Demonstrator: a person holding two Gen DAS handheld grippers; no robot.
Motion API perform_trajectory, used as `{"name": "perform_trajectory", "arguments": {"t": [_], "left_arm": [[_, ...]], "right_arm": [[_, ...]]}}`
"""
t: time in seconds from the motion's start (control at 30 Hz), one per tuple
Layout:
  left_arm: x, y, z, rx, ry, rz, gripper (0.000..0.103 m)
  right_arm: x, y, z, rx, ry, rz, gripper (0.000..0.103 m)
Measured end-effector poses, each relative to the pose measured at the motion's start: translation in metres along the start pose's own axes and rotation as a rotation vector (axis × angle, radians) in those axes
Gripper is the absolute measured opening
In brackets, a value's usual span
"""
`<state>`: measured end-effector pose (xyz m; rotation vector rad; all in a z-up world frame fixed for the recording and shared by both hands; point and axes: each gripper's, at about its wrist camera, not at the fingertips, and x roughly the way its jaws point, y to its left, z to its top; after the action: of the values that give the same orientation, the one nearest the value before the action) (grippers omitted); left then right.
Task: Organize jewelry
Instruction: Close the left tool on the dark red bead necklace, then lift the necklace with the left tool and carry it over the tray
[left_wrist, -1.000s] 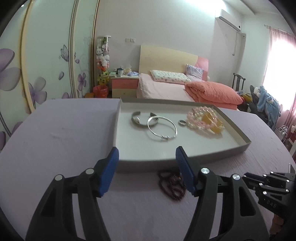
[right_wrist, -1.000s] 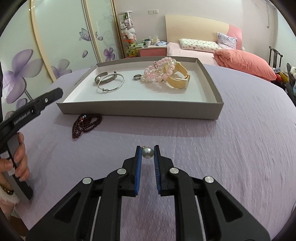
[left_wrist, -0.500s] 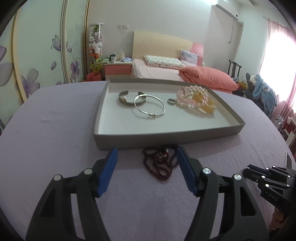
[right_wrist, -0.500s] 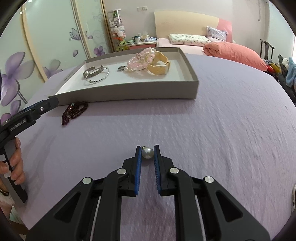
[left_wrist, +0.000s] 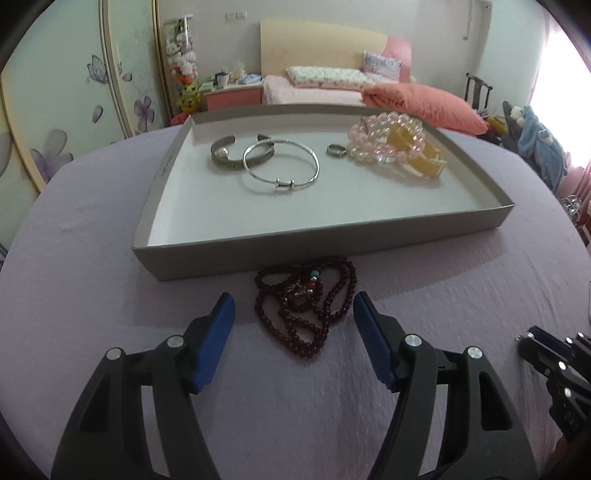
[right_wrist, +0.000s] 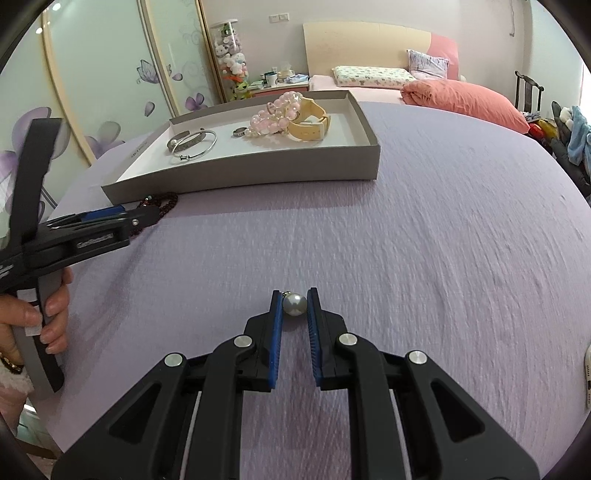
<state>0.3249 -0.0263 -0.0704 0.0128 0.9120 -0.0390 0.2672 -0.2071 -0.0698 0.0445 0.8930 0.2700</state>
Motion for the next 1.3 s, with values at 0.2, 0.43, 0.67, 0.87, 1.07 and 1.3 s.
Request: {"name": "perform_trajectory", "arguments": {"t": [0.2,0.43,0.67,0.87,1.07,1.3], "left_arm": [[0.002,-0.004,0.004,0.012,-0.009,0.014,0.037],[-0.016,0.010,-0.014,0.000,-0.022,-0.057,0.010],[-0.058,0.037,-0.051,-0.056,-0.097,-0.145,0.009],[-0.108,0.056,-0.088,-0.120,-0.217,-0.187,0.009],[-0.148,0.056,-0.112,-0.130,-0.335,-0.211,0.009],[-0.190,0.055,-0.126,-0.149,-0.468,-0.230,0.009]], "right_arm": [[-0.002,-0.003,-0.001,0.006,0.000,0.007,0.014],[-0.002,-0.003,-0.001,0.008,-0.001,0.008,0.014],[-0.006,-0.007,-0.005,0.045,-0.010,0.024,0.014],[-0.020,-0.008,-0.011,0.074,-0.070,0.034,0.014],[-0.041,-0.001,-0.020,0.079,-0.153,0.051,0.014],[-0.084,0.011,-0.033,0.053,-0.353,0.046,0.014]]}}
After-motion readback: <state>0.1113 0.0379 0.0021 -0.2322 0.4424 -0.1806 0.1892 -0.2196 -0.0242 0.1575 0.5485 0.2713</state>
